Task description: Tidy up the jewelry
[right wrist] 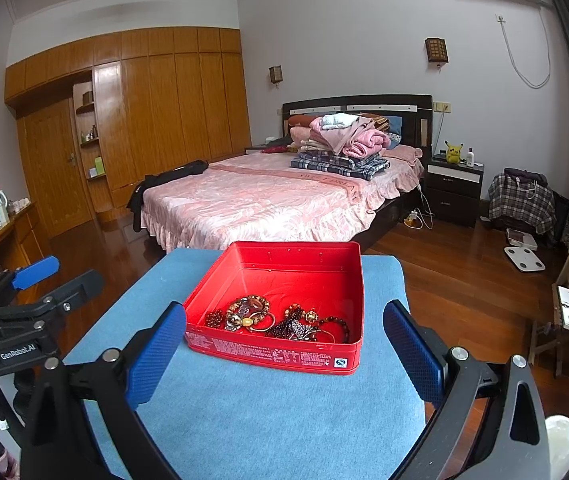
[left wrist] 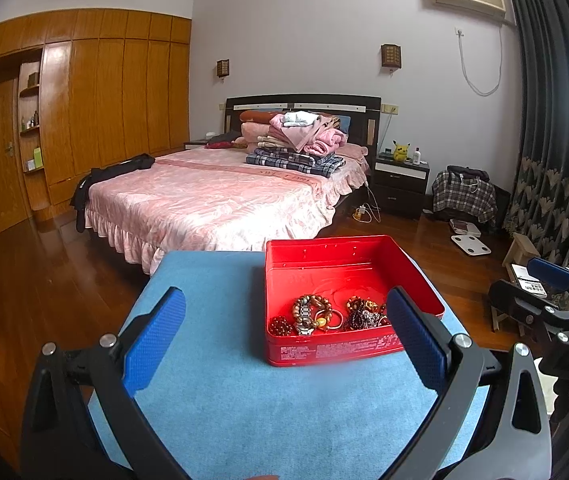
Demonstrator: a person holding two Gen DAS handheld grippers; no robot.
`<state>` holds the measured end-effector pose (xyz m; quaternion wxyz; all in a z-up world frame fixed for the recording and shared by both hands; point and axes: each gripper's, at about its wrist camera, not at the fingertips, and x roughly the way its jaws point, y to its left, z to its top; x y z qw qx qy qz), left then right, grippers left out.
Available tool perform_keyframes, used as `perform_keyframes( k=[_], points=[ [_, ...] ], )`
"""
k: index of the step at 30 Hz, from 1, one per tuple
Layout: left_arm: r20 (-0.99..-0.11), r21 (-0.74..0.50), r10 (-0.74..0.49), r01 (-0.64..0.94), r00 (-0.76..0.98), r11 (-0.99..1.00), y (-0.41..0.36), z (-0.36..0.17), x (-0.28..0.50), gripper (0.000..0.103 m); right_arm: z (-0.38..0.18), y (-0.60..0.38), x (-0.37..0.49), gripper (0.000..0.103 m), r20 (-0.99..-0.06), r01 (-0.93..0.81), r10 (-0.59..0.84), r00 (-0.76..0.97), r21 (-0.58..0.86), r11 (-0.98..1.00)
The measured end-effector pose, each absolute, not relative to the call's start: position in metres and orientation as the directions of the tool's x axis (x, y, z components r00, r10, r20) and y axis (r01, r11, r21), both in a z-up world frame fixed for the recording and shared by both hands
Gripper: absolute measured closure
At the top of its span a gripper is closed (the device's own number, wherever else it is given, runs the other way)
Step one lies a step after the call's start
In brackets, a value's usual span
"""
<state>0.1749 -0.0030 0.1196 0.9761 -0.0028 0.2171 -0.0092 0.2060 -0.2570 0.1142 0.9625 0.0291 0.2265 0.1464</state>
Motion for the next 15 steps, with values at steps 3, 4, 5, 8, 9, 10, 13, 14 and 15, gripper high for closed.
perform_keyframes(
  k=[3,4,5,8,9,10,13,14,15],
  points=[
    [-0.423,-0.004,-0.016,0.016,0.906,1.000,-0.0017,0.1193,0.1755,0.006,0.1133,-0.2570,0.2060,0.006,-0.429,-0.268,0.294,0.854,0.122,0.956],
    [-0.424,-0.005,-0.016,0.015,0.906,1.000,-0.0035,0.1181,0.1769,0.006,0.1132,-0.2565,0.2059,0.006,-0.428,-0.268,0.294,0.855,0.122,0.956],
    [-0.424,-0.005,-0.017,0.016,0.906,1.000,-0.0036,0.1181,0.1768,0.006,0.1133,-0.2567,0.2059,0.006,-0.429,-0.266,0.292,0.855,0.120,0.956],
    [-0.423,-0.004,-0.016,0.016,0.906,1.000,-0.0033,0.1182,0.1767,0.006,0.1093,-0.2580,0.2068,0.006,-0.431,-0.264,0.289,0.855,0.117,0.957],
    [-0.423,-0.002,-0.015,0.015,0.906,1.000,-0.0031,0.1181,0.1769,0.006,0.1091,-0.2589,0.2065,0.006,-0.431,-0.264,0.288,0.855,0.117,0.957],
    [-0.424,-0.004,-0.016,0.016,0.905,1.000,-0.0035,0.1180,0.1769,0.006,0.1094,-0.2579,0.2069,0.006,-0.431,-0.264,0.288,0.855,0.117,0.957],
    [-0.424,-0.008,-0.017,0.016,0.906,1.000,-0.0026,0.1184,0.1766,0.006,0.1067,-0.2582,0.2074,0.006,-0.435,-0.262,0.286,0.854,0.115,0.958],
    [-0.423,-0.007,-0.017,0.016,0.906,1.000,-0.0028,0.1184,0.1767,0.006,0.1055,-0.2585,0.2085,0.006,-0.437,-0.262,0.286,0.853,0.115,0.958],
    [-0.423,-0.003,-0.014,0.014,0.906,1.000,-0.0038,0.1180,0.1768,0.006,0.1048,-0.2593,0.2083,0.006,-0.438,-0.262,0.286,0.852,0.115,0.958]
  ],
)
